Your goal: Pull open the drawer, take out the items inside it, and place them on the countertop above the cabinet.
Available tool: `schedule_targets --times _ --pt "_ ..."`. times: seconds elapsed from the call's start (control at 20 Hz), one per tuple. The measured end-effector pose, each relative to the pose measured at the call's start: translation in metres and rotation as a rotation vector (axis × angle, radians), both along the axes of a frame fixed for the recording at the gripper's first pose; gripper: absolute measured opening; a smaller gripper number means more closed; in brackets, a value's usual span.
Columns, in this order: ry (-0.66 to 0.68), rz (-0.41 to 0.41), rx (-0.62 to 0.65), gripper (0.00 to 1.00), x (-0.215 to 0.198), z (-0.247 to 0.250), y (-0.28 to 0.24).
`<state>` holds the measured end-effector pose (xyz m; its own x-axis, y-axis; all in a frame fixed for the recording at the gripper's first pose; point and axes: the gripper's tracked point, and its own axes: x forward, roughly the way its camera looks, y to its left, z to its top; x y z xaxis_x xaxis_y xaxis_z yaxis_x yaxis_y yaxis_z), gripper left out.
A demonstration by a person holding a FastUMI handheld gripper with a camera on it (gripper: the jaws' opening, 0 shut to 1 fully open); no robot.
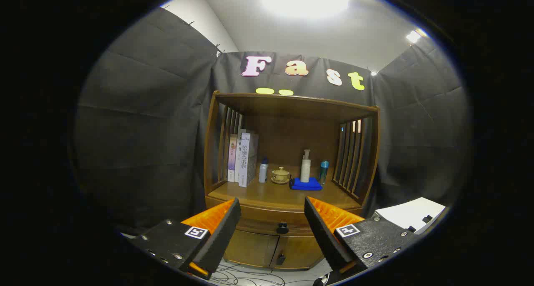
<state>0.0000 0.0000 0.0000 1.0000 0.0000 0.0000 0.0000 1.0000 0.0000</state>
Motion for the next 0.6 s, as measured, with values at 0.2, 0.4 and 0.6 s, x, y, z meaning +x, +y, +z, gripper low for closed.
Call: schedule_targets --times 0.2,0.4,0.6 --pt "-0.014 -0.01 0.001 0.95 0.0017 0.0006 -0.004" --pt "-0.017 -0.013 -0.002 0.94 0.0022 0.0018 -0.0061" --pt "-0.01 0.002 0.0 0.95 0.0032 -0.0016 -0.0007"
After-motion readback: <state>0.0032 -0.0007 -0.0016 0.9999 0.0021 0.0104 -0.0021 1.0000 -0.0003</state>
